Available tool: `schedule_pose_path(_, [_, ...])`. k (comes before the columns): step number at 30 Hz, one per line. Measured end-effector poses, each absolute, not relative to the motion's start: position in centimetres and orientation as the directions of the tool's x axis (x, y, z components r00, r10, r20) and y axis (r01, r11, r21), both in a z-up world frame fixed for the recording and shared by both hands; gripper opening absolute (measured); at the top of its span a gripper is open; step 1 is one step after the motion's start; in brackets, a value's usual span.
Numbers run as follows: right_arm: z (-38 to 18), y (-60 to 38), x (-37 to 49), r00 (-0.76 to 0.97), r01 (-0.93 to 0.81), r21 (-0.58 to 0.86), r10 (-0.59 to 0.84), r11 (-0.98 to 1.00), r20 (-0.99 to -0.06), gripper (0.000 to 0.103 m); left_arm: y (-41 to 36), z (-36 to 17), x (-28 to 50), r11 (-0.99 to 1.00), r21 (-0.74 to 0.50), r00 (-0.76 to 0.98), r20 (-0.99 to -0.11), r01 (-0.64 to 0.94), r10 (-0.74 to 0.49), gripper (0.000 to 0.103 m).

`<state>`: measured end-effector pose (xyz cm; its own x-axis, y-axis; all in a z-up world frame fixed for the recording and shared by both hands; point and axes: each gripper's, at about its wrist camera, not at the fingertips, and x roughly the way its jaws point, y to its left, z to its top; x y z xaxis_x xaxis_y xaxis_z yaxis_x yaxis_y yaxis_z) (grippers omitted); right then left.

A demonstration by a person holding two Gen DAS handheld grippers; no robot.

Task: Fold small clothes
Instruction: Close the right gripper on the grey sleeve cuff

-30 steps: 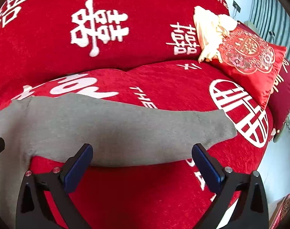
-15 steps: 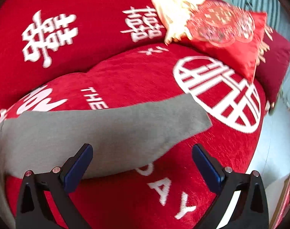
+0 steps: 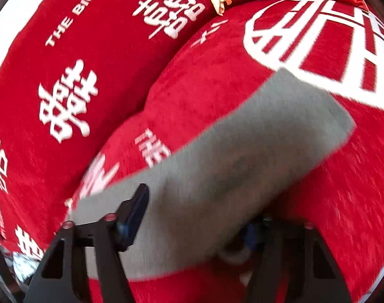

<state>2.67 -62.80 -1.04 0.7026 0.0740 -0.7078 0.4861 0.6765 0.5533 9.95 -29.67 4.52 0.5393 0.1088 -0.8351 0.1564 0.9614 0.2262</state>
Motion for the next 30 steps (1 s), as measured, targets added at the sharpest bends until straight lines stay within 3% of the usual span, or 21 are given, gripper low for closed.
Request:
schedule_pose_path(4, [-0.9, -64.0, 4.2, 0.676, 0.513, 0.498, 0.029, 0.699, -0.737, 0.015, -29.5, 4.2, 10.4, 0.959, 0.238, 0.54, -0.833, 0.154, 0.12, 0.102])
schedule_pose_path(5, [-0.6, -64.1, 4.3, 0.666, 0.52, 0.466, 0.002, 0.715, -0.746, 0.01, -29.4, 4.1, 10.6, 0.959, 0.242, 0.54, -0.832, 0.149, 0.126, 0.103])
schedule_pose_path(15, [4.3, -61.9, 2.5, 0.679, 0.5, 0.265, -0.182, 0.825, -0.712, 0.005, -28.3, 2.0, 12.8, 0.972, 0.168, 0.438, -0.895, 0.164, 0.08, 0.102])
schedule_pose_path(30, [10.8, -54.1, 2.5, 0.696, 0.435, 0.184, -0.199, 0.882, -0.69, 0.005, -19.4, 4.6, 7.0, 0.986, -0.042, 0.464, -0.878, 0.164, -0.114, 0.102])
